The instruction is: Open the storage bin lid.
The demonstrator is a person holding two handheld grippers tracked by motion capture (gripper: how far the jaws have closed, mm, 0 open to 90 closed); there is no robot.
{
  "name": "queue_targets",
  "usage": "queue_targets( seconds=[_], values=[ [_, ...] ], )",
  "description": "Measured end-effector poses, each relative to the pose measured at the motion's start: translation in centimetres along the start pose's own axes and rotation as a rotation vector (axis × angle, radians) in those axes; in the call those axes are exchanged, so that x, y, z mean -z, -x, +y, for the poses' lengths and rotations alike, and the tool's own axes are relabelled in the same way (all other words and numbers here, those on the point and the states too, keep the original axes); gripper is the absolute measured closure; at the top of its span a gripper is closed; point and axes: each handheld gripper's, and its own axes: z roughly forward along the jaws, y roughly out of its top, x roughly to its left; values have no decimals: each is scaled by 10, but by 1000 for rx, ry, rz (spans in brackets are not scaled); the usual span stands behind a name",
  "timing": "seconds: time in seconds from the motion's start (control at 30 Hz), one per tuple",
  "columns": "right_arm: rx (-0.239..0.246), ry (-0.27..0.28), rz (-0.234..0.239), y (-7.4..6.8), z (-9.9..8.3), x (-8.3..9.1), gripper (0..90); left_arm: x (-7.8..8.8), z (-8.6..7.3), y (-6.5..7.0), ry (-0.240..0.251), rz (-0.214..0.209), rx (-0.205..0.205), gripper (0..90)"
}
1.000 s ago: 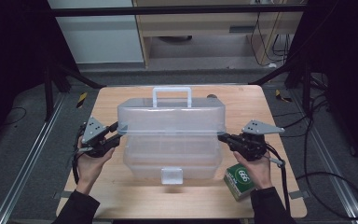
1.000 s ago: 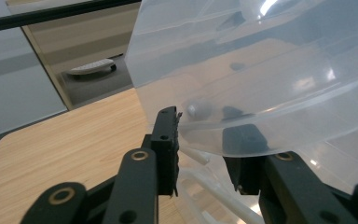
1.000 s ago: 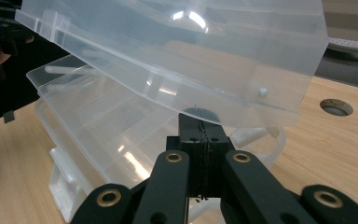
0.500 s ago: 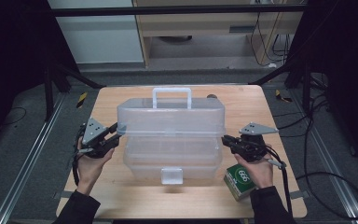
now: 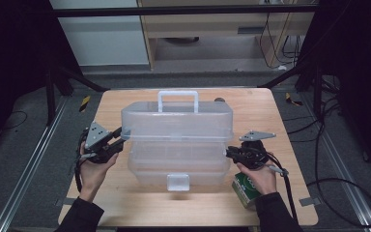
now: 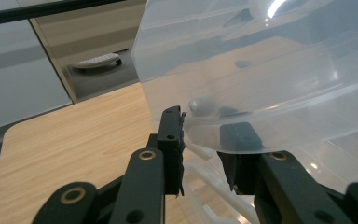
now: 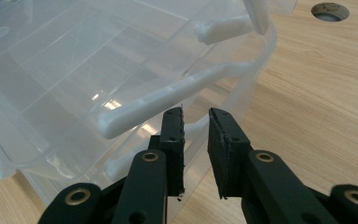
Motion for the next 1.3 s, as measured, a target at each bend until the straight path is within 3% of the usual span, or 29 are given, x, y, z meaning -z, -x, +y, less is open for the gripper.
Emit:
queue_targets(
  seconds=[0.13,0.3,0.63,0.87,1.3],
  values=[
    [-23,-3,0,-1,1,0,767,0,3,-1,-9,-1,6,704],
    [-7,-9,-21,-3,1,0,769,-2,9,-4,-5,0,24,708],
    [-14,5,-6,-1,0,0,768,-5,27,-6,34,27,27,705],
    [-45,2,10,2,-1,0,763,-15,41,-15,49,23,55,714],
    [-52,-2,3,2,0,-1,757,-31,61,-22,34,80,73,752]
  ],
)
